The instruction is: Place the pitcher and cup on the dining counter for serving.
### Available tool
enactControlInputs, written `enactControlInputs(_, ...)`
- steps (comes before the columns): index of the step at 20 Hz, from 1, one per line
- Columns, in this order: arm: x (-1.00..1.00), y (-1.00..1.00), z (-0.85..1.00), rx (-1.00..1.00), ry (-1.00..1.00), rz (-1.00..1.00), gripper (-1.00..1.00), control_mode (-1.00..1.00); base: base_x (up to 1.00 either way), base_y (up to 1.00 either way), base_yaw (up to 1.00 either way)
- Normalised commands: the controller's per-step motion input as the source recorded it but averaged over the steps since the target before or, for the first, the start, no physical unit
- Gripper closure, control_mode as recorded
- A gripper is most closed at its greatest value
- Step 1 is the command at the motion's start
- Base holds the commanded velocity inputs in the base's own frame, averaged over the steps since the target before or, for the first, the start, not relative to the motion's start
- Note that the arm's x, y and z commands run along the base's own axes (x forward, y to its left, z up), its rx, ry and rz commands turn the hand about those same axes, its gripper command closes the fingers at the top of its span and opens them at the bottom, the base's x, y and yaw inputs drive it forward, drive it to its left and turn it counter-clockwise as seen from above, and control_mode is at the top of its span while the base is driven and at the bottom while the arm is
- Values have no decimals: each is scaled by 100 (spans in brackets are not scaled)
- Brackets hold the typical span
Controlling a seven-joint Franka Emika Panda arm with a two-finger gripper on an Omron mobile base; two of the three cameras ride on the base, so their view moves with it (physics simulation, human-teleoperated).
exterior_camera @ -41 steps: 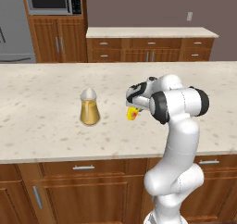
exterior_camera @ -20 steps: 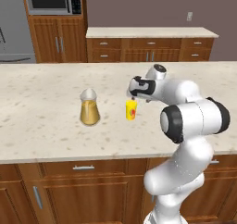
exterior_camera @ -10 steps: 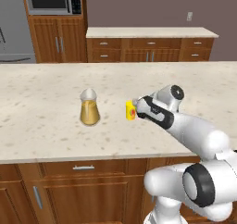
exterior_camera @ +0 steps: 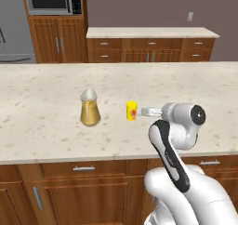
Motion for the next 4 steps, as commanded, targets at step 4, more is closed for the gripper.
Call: enactControlInputs(4, 0, 0, 0, 0, 1, 0, -100, -100, 0, 0, 0)
